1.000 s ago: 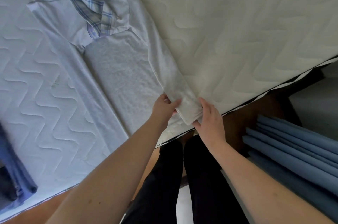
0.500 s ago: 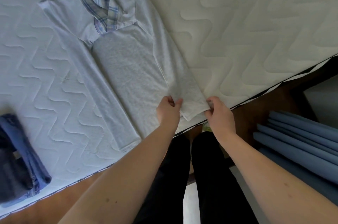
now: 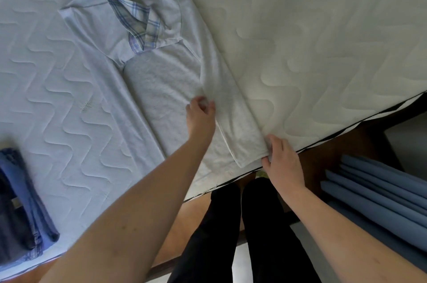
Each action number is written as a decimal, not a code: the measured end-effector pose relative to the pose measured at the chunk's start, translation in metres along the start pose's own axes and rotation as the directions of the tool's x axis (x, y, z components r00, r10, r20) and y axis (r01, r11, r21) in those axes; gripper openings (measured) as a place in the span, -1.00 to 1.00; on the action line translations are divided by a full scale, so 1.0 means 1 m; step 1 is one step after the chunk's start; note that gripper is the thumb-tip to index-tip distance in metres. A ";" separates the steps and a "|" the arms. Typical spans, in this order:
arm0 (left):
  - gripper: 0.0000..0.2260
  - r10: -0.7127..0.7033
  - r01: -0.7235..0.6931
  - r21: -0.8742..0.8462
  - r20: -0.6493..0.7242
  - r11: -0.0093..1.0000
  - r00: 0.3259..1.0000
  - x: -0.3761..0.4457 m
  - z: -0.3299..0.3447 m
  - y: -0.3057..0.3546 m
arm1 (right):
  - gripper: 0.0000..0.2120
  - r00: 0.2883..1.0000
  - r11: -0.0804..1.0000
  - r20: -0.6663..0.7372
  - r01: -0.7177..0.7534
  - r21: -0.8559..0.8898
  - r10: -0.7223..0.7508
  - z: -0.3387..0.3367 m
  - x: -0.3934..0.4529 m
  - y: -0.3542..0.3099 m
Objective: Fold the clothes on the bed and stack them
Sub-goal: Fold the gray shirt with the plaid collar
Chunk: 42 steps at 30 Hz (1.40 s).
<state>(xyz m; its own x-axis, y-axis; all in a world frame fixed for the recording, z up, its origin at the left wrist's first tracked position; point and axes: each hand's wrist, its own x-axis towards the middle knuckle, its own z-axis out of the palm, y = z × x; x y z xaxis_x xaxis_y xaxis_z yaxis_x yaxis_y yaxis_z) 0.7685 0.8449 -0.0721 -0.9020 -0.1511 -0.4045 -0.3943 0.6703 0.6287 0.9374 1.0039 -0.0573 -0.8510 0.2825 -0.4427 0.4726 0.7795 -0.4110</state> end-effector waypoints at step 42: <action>-0.93 -0.158 0.161 -0.326 0.036 0.931 0.987 0.160 -0.057 0.047 | -0.56 0.999 0.984 -0.052 -0.005 0.176 0.015 -0.028 0.130 -0.103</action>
<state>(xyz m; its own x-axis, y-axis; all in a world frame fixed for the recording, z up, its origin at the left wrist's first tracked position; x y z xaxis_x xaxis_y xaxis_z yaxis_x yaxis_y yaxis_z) 0.5958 0.8104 -0.0692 -0.8212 -0.2286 -0.5228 -0.5702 0.3630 0.7369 0.7714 0.9760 -0.0507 -0.8547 0.3227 -0.4065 0.5100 0.6678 -0.5422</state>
